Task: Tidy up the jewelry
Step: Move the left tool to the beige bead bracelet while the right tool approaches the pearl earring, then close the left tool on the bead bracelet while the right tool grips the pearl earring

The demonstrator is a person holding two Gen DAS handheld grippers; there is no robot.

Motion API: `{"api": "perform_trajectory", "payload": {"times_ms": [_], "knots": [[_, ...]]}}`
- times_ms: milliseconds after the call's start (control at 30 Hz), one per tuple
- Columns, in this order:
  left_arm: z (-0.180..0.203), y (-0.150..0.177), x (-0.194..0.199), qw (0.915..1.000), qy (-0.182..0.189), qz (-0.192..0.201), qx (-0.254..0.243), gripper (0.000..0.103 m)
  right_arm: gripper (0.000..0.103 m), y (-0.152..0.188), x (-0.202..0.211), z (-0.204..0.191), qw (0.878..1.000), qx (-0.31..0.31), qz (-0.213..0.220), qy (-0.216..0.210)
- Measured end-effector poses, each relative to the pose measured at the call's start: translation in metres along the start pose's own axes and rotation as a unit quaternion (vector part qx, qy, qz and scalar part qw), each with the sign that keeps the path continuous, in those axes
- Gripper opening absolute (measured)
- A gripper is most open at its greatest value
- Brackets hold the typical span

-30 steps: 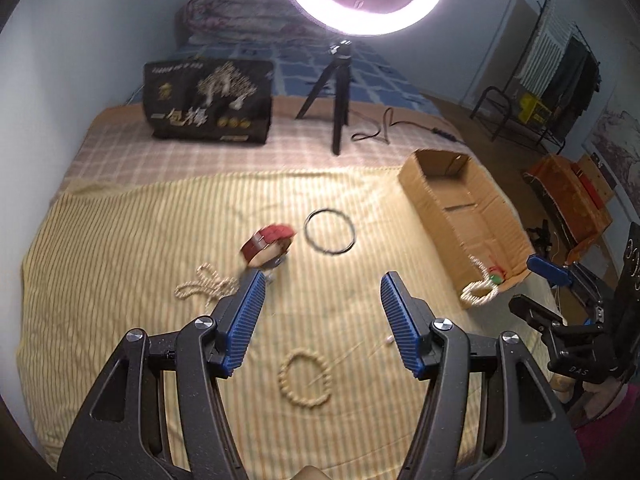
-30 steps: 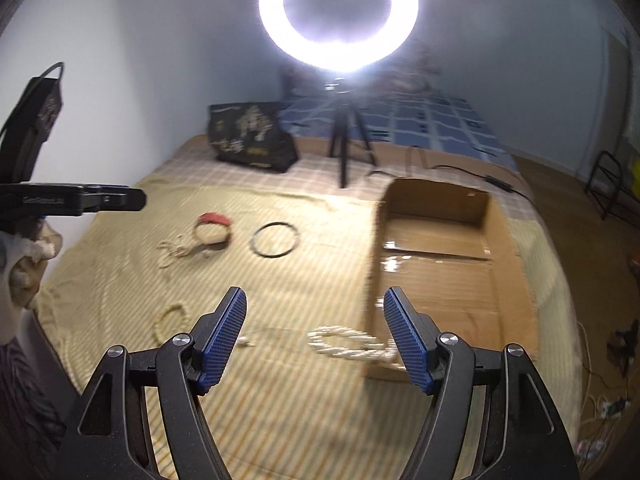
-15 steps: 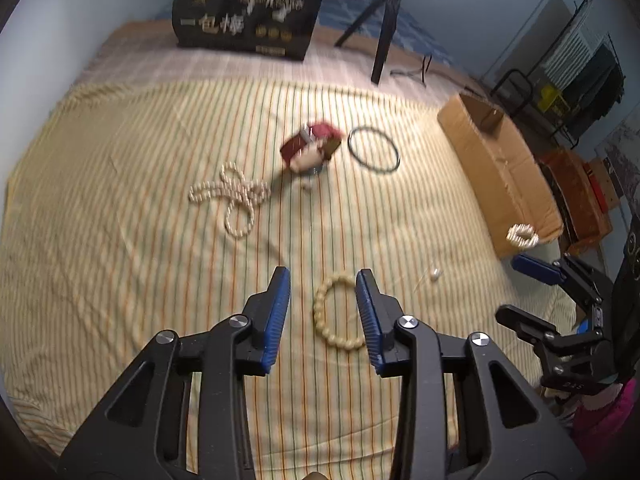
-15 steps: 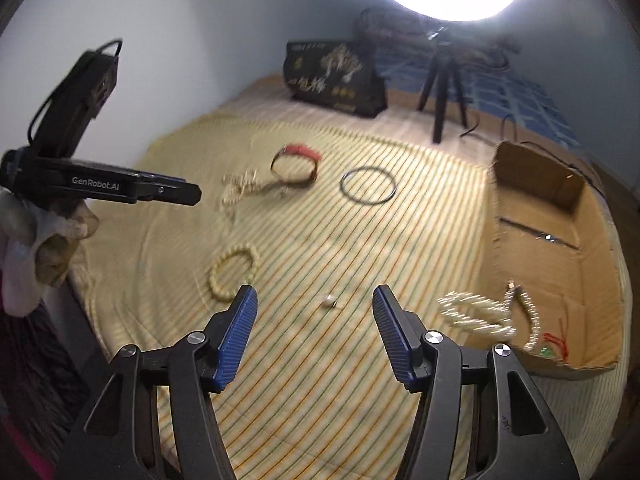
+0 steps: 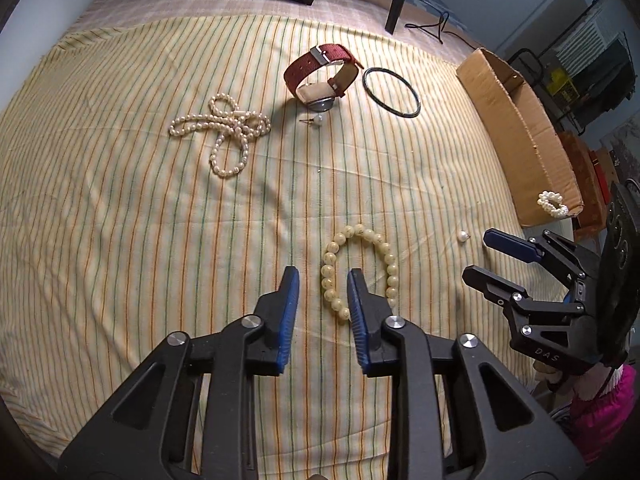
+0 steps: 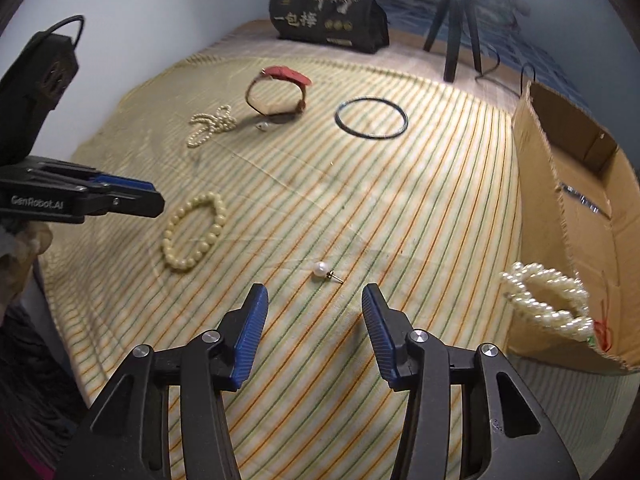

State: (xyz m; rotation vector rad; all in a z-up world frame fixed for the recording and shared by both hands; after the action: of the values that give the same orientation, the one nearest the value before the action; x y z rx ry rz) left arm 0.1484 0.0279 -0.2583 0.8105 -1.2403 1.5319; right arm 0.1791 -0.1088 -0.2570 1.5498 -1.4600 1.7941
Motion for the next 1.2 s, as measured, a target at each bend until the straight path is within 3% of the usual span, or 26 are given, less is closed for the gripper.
{"api": "perform_trajectory", "payload": {"times_ms": [400,567,800,1200], "knots": [[-0.002,0.004,-0.02,0.9999,-0.002,-0.017,0.004,0.023,0.039,-0.006,-0.013,0.003,1.0,-0.028,-0.004,0.008],[0.002,0.005,-0.023,0.9998,-0.008,-0.02,-0.006,0.023,0.031,-0.007,-0.016,-0.002,1.0,-0.017,-0.004,0.015],[0.003,0.002,-0.027,0.9995,-0.021,-0.019,-0.015,0.009,0.016,-0.009,-0.019,-0.001,1.0,-0.016,-0.004,0.017],[0.003,-0.007,-0.013,0.9997,-0.021,0.003,-0.015,0.005,0.015,-0.011,-0.012,0.0,1.0,-0.017,0.007,0.014]]}}
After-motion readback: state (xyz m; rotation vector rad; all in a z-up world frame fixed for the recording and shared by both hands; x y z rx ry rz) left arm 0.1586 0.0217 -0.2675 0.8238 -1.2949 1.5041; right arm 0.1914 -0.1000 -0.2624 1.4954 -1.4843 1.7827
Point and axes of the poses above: each gripper's, at about its wrist camera, not at the fingertips, and x roughly against the way its jaws point, z to its right, y to its underside, the point moved 9 cm from there along -x, roughly the way its jaws point, and after that the axes turned 4 degrees about -x, right-handed, at the moved point
